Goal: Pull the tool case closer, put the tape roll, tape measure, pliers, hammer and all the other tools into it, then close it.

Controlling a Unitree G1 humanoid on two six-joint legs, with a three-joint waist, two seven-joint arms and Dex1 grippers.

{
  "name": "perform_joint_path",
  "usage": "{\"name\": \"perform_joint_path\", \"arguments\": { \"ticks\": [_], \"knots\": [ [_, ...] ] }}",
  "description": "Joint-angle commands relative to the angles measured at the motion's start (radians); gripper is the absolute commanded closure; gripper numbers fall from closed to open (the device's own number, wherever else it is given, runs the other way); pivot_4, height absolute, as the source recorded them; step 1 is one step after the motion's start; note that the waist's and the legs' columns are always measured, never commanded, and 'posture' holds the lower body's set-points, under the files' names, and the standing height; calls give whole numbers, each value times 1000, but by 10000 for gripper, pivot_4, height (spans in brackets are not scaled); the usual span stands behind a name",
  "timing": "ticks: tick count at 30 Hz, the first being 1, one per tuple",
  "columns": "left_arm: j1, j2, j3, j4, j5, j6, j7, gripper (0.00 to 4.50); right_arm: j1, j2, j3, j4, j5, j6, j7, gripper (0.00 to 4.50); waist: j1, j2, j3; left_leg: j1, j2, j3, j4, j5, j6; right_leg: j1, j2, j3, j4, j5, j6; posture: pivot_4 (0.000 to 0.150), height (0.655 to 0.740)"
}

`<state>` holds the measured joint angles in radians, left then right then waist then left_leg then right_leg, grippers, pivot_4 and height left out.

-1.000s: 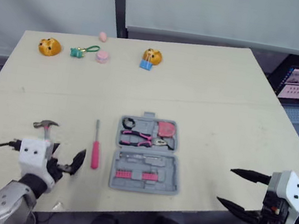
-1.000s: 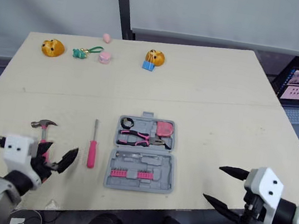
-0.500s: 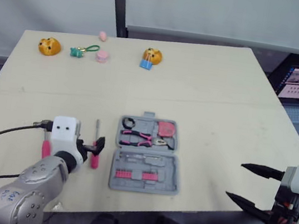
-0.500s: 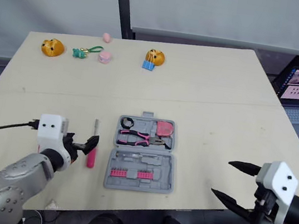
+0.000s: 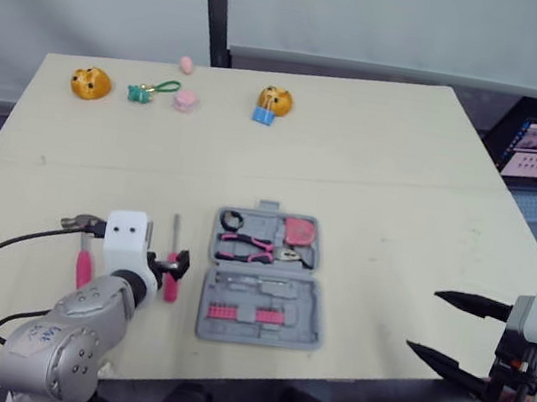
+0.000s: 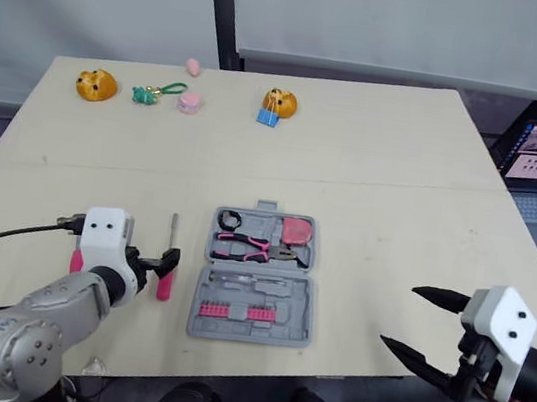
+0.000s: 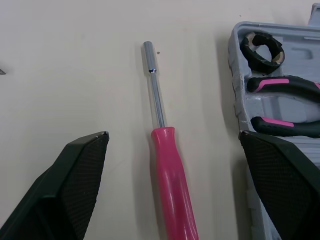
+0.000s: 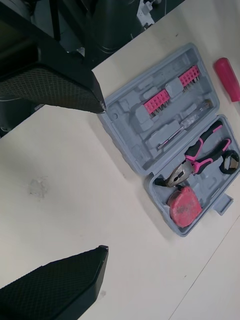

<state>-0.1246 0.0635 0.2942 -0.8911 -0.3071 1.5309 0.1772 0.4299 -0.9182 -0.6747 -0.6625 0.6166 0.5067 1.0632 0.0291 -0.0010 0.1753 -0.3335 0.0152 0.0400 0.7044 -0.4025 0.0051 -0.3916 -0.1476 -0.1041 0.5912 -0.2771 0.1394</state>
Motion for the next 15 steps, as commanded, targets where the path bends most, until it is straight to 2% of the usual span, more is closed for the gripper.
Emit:
{"name": "perform_joint_path", "arguments": {
  "ticks": [1, 15],
  "knots": [
    [-22, 1, -16, 13, 30, -17, -10, 245, 4, 2, -26, -20, 7, -9, 10, 0, 0, 0, 0, 0, 0, 0, 0, 0, 0, 0, 0, 0, 0, 0, 0, 1500, 7400],
    [-88, -26, -55, 143, 114, -30, -17, 245, 23, 25, -28, -27, -9, -27, -2, 0, 0, 0, 0, 0, 0, 0, 0, 0, 0, 0, 0, 0, 0, 0, 0, 1500, 7400]
  ]
}}
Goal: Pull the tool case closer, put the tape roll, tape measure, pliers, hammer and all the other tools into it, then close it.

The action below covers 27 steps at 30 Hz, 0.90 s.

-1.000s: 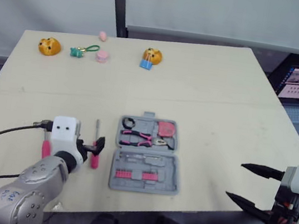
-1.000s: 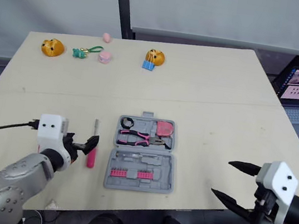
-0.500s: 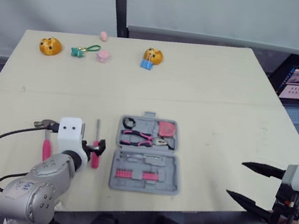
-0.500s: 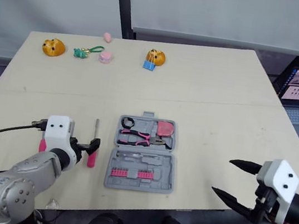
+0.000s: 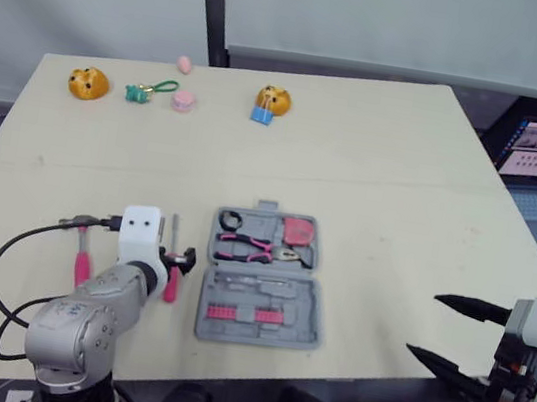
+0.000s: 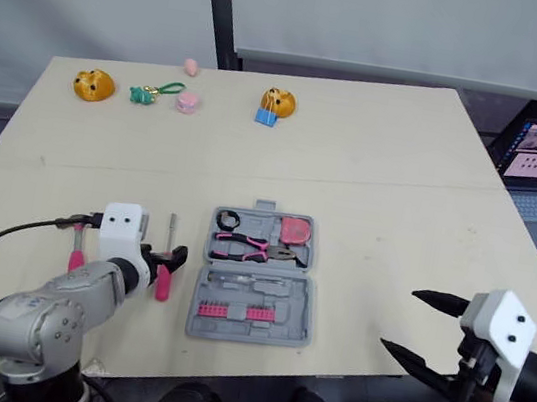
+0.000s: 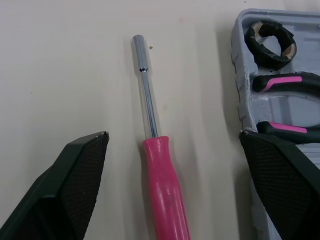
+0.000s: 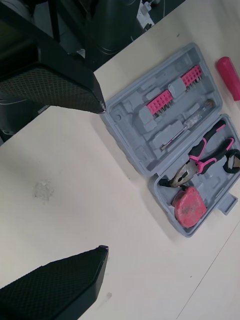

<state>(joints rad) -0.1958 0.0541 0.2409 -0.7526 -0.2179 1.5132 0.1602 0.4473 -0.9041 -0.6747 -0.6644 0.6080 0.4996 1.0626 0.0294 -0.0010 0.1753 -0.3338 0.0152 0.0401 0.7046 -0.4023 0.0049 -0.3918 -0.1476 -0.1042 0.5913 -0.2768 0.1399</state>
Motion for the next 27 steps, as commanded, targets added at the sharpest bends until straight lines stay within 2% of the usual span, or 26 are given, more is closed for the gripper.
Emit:
{"name": "perform_joint_path", "arguments": {
  "ticks": [1, 12, 27],
  "knots": [
    [-18, -21, -1, 9, 28, -12, -1, 245, 7, 13, -29, -26, -1, -20, -1, 0, 0, 0, 0, 0, 0, 0, 0, 0, 0, 0, 0, 0, 0, 0, 0, 1500, 7400],
    [-27, -68, 4, 106, 74, -51, -7, 245, 19, 23, -47, -39, 0, -14, -4, 0, 1, 0, 0, 0, 0, 0, 0, 0, 0, 0, 0, 0, 0, 0, 0, 1500, 7400],
    [-7, -57, -29, 233, 106, -172, -34, 245, 23, 21, -59, -52, 7, 4, -17, 0, 7, 0, 0, 1, 0, 0, 0, 1, -1, 0, 0, 0, 0, 0, 1, 1500, 7400]
  ]
}}
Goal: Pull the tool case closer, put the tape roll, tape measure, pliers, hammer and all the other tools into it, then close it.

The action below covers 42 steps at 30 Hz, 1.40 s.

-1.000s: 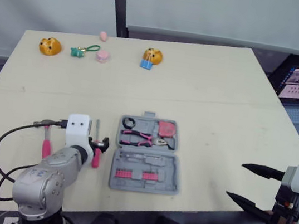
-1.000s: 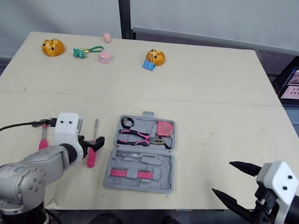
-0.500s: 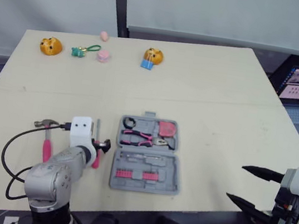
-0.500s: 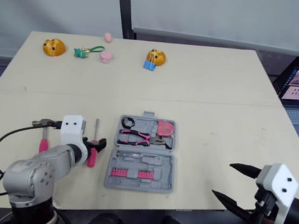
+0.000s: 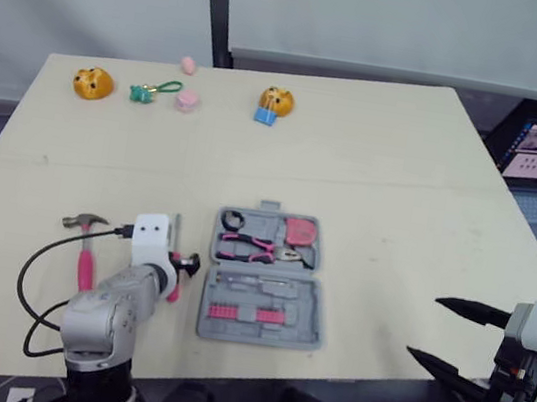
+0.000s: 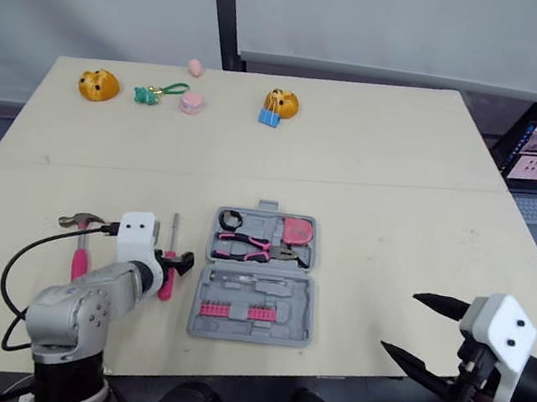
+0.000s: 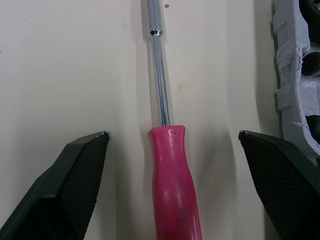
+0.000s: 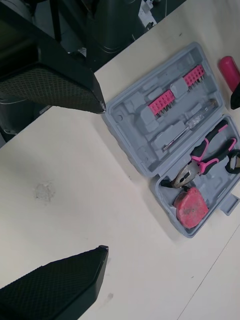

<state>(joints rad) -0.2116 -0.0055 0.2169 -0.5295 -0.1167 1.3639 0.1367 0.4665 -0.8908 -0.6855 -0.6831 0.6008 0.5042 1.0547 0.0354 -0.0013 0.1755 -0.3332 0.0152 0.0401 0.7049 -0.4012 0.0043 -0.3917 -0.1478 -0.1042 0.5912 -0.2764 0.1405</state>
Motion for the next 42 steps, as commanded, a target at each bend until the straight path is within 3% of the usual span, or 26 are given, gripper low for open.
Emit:
{"name": "perform_joint_path", "arguments": {
  "ticks": [1, 10, 18, 22, 26, 33, 38, 42],
  "knots": [
    [9, 2, -5, 11, 7, -25, -11, 245, 4, 8, -49, -34, 14, 0, -10, 0, 2, 0, 0, 0, 0, 0, 0, 0, 0, 0, 0, 0, 0, 0, 0, 1500, 7400],
    [-4, 56, 51, -171, -13, 101, -67, 245, 5, 16, -32, -34, 14, -11, -11, 0, 11, 0, 0, -1, 0, 0, 0, 0, 0, -1, 0, 0, 1, 0, 0, 1500, 7400],
    [-3, 305, 163, -362, -80, 251, -253, 245, -63, 1, 58, 8, 7, -35, 5, 0, 7, 0, 0, -1, 0, -1, 0, 0, 0, 0, 0, 0, 1, 0, 0, 1500, 7400],
    [102, 453, 287, -336, -97, 251, -354, 245, -141, -10, 141, 36, 2, -44, -1, 0, -12, 0, 0, -1, 1, -2, 0, 0, 0, -1, 0, 0, 1, 0, 0, 1500, 7400],
    [186, 505, 376, -301, -124, 212, -442, 245, -191, -19, 180, 39, 12, -32, -2, 0, -9, 0, 0, -1, 0, -2, 0, 0, 0, -1, 0, 0, 1, 0, -1, 1500, 7400],
    [269, 445, 473, -286, -128, 172, -472, 245, -258, -32, 218, 40, 25, -9, -4, 0, -9, -1, 1, -2, 0, -3, 0, 0, 0, -1, -1, -1, 0, 0, -1, 1500, 7400],
    [238, 383, 501, -259, -96, 152, -418, 245, -279, -30, 232, 40, 23, -1, -10, 0, -9, -1, 1, -1, 1, -3, 0, 0, 0, -1, 0, -1, 1, 0, -1, 1500, 7400],
    [169, 391, 469, -178, -75, 123, -374, 245, -290, -29, 238, 46, 21, -1, -16, 0, -8, -1, 0, -1, 0, -3, 0, 0, 0, -1, 0, -1, 1, 0, -1, 1500, 7400]
  ]
}}
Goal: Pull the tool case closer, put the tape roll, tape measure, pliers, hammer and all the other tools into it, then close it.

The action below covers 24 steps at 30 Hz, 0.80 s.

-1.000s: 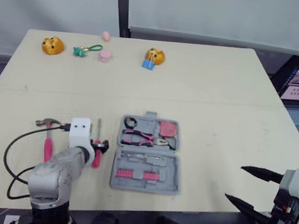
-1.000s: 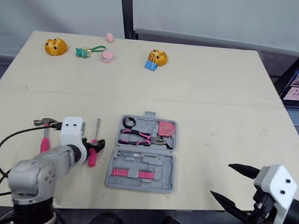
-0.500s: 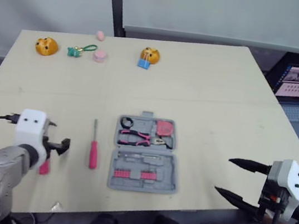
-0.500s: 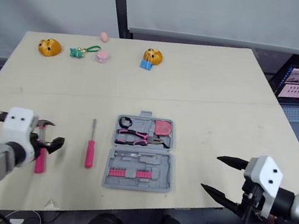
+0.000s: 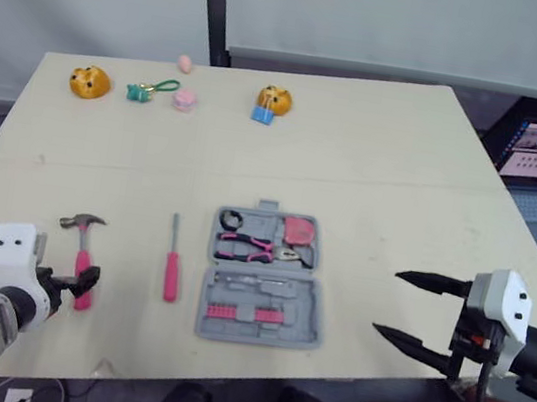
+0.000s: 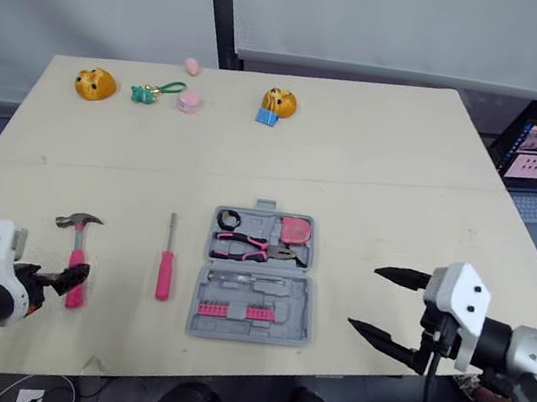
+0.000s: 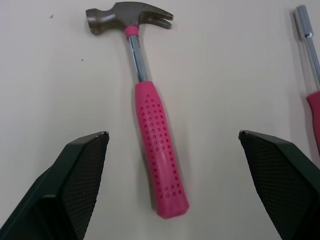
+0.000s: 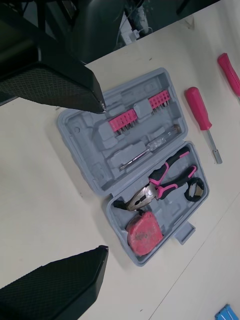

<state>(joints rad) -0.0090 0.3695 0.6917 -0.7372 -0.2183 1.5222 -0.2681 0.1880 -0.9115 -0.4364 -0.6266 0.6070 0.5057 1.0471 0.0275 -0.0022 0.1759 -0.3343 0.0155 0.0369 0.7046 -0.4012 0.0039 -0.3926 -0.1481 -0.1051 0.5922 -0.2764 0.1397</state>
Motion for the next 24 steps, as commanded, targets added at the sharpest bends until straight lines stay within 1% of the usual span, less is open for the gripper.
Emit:
{"name": "perform_joint_path", "arguments": {
  "ticks": [1, 4, 10, 24],
  "knots": [
    [-57, 23, -18, 59, 33, -46, 43, 245, -13, -9, -11, -9, 14, -3, -8, 0, 0, 0, 0, 0, 0, 0, 0, 0, 0, 0, 0, 0, 0, 0, 0, 1500, 7400],
    [-116, 37, -64, 145, 41, -72, 64, 245, -13, -14, -25, -9, 16, 1, -7, 0, -1, 0, 0, 0, 0, 0, 0, 0, 0, 0, 0, 0, 0, 0, 0, 1500, 7400],
    [-163, 71, -147, 290, 57, -157, 87, 245, -7, -16, -42, -20, 20, 12, -14, 0, -3, 0, 0, -1, 0, 1, 0, 0, 0, -1, 0, 0, -1, 0, 0, 1500, 7400],
    [-289, 132, -237, 616, 78, -377, 109, 245, 35, -11, -92, -50, 28, 41, -32, 0, 0, 0, 0, -1, 0, 4, 0, 0, 0, -1, 0, -2, -1, 0, 1, 1500, 7400]
  ]
}}
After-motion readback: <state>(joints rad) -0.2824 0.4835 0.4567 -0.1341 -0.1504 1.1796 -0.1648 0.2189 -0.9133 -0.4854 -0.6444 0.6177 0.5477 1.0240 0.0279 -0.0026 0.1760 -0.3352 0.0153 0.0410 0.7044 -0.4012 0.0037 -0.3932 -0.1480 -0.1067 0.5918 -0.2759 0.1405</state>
